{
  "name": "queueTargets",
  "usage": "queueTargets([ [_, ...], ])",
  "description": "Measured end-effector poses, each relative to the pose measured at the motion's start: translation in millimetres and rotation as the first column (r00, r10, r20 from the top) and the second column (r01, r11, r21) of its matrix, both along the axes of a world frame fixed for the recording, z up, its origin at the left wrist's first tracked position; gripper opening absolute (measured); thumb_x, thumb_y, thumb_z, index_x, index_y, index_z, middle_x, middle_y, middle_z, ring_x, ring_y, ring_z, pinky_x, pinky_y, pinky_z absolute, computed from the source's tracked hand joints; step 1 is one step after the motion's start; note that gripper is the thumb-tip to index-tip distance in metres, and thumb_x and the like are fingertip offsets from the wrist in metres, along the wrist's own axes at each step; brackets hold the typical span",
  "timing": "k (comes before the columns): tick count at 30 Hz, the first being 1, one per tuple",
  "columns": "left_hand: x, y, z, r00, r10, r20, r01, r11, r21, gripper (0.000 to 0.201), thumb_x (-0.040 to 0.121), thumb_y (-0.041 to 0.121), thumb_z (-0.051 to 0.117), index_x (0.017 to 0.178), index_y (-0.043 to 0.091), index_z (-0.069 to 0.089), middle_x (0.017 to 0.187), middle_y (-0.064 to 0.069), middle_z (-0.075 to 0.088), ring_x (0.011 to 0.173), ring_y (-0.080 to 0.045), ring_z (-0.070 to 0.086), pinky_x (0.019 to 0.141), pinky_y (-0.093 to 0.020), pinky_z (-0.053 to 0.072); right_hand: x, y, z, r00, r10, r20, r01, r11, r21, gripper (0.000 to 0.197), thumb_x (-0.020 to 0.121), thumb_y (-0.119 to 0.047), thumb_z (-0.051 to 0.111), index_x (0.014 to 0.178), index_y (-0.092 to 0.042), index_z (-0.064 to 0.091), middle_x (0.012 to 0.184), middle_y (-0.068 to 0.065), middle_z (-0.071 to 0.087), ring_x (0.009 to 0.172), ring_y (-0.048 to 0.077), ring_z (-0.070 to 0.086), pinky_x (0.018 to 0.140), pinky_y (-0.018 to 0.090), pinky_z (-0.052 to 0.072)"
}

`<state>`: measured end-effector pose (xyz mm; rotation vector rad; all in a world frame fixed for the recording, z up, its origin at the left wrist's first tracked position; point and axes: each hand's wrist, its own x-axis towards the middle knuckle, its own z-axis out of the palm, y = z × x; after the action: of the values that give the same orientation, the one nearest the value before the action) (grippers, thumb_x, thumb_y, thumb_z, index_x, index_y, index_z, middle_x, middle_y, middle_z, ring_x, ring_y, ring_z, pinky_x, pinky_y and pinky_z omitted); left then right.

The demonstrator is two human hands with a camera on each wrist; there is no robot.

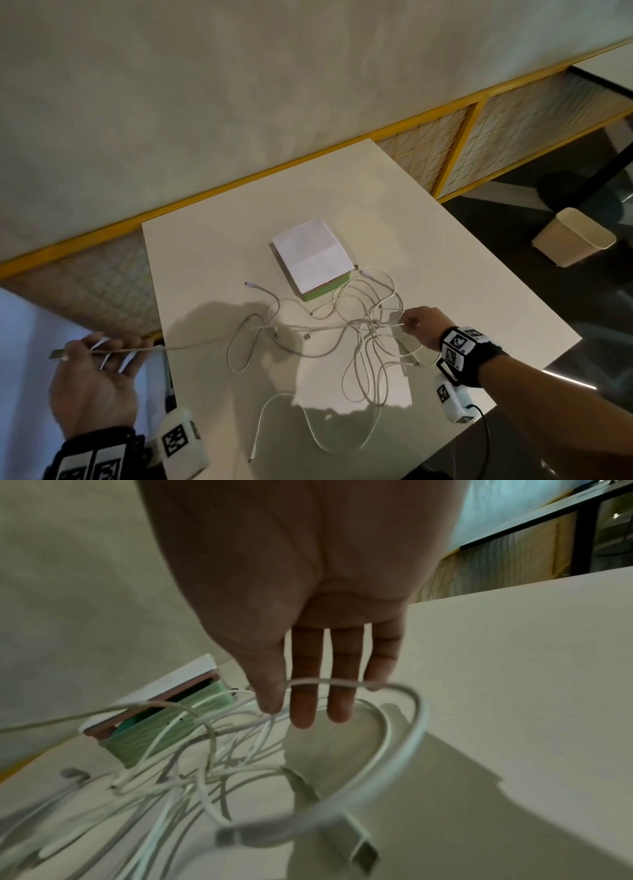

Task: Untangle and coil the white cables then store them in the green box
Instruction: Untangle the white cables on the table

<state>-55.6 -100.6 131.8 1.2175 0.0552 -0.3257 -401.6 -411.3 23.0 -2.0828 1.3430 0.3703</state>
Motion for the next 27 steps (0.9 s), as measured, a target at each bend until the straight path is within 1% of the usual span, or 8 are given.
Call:
queueTargets([
  [3, -8.0, -7.0, -2.8, 1.0, -0.026, 0.012, 0.025, 0.999, 0.037, 0.023, 0.095, 0.031, 0.042, 0.077, 0.023, 0.055, 0.058, 0.007, 0.058, 0.057, -0.011, 0.065, 0.065, -0.035, 0.062, 0.4, 4.6, 3.8, 1.0, 0.03, 0.008, -0.031, 0.998, 0.048, 0.02, 0.091, -0.023, 0.052, 0.101, -0.017, 0.068, 0.108, 0.005, 0.068, 0.104, 0.025, 0.061, 0.085, 0.026, 0.043],
  [7, -26.7, -23.8, -8.5, 0.997, -0.075, -0.018, 0.077, 0.991, 0.109, 0.05, 0.097, 0.025, 0.039, 0.054, 0.025, 0.064, 0.054, 0.004, 0.058, 0.054, -0.012, 0.064, 0.064, -0.036, 0.062, 11.2, 2.5, 1.4, 0.947, -0.225, 0.227, 0.154, 0.944, 0.292, 0.015, 0.095, -0.021, 0.048, 0.096, -0.016, 0.063, 0.072, 0.001, 0.066, 0.045, 0.015, 0.059, 0.05, 0.027, 0.051],
  [10, -33.0, -31.4, -19.2, 0.994, -0.098, -0.047, 0.103, 0.988, 0.114, 0.048, 0.101, 0.029, 0.037, 0.062, 0.022, 0.063, 0.053, 0.003, 0.059, 0.054, -0.013, 0.066, 0.061, -0.035, 0.062, 28.5, 5.3, -4.0, 0.957, -0.216, 0.193, 0.142, 0.93, 0.339, 0.014, 0.091, -0.013, 0.053, 0.095, -0.024, 0.061, 0.071, 0.003, 0.066, 0.031, 0.014, 0.05, 0.036, 0.024, 0.047],
  [13, -36.1, -36.4, -30.7, 0.99, -0.111, -0.085, 0.12, 0.987, 0.106, 0.033, 0.102, 0.031, 0.038, 0.079, 0.013, 0.054, 0.053, 0.002, 0.06, 0.055, -0.014, 0.067, 0.062, -0.038, 0.062, 45.9, 12.4, -12.3, 0.959, -0.215, 0.182, 0.139, 0.923, 0.358, 0.013, 0.087, -0.017, 0.062, 0.099, -0.021, 0.061, 0.073, 0.006, 0.065, 0.029, 0.009, 0.048, 0.034, 0.019, 0.044],
  [19, -47.9, -50.8, -35.3, 0.982, -0.155, -0.103, 0.168, 0.977, 0.129, 0.029, 0.103, 0.028, 0.037, 0.084, 0.014, 0.055, 0.05, 0.004, 0.06, 0.051, -0.012, 0.066, 0.058, -0.031, 0.061, 56.3, 17.0, -17.9, 0.951, -0.208, 0.228, 0.148, 0.956, 0.255, 0.008, 0.084, -0.019, 0.067, 0.084, -0.018, 0.059, 0.062, -0.006, 0.052, 0.037, 0.002, 0.046, 0.031, 0.007, 0.031],
  [22, -54.5, -56.3, -35.3, 0.972, -0.204, -0.114, 0.221, 0.963, 0.156, 0.03, 0.103, 0.027, 0.036, 0.085, 0.014, 0.056, 0.049, 0.005, 0.059, 0.048, -0.01, 0.063, 0.057, -0.026, 0.059, 56.9, 18.5, -15.6, 0.959, -0.15, 0.239, 0.096, 0.97, 0.222, 0.01, 0.087, -0.015, 0.06, 0.079, -0.017, 0.054, 0.061, -0.005, 0.049, 0.042, 0.003, 0.043, 0.036, 0.008, 0.032],
  [24, -59.3, -58.9, -37.7, 0.96, -0.263, -0.093, 0.277, 0.939, 0.206, 0.03, 0.104, 0.026, 0.036, 0.085, 0.013, 0.057, 0.046, 0.006, 0.053, 0.044, -0.008, 0.055, 0.054, -0.024, 0.057, 59.1, 18.6, -10.2, 0.949, -0.168, 0.268, 0.111, 0.971, 0.213, 0.014, 0.092, -0.015, 0.048, 0.078, -0.017, 0.047, 0.067, -0.001, 0.052, 0.053, 0.012, 0.046, 0.045, 0.014, 0.036],
  [27, -67.0, -62.1, -40.5, 0.903, -0.428, 0.03, 0.383, 0.836, 0.392, 0.028, 0.102, 0.023, 0.04, 0.082, 0.01, 0.056, 0.043, 0.01, 0.039, 0.043, -0.007, 0.038, 0.056, -0.03, 0.043, 64.4, 18.9, 16.0, 0.865, -0.218, 0.453, 0.15, 0.972, 0.182, 0.017, 0.095, -0.012, 0.043, 0.078, -0.017, 0.043, 0.077, 0.003, 0.063, 0.061, 0.012, 0.057, 0.055, 0.017, 0.043],
])
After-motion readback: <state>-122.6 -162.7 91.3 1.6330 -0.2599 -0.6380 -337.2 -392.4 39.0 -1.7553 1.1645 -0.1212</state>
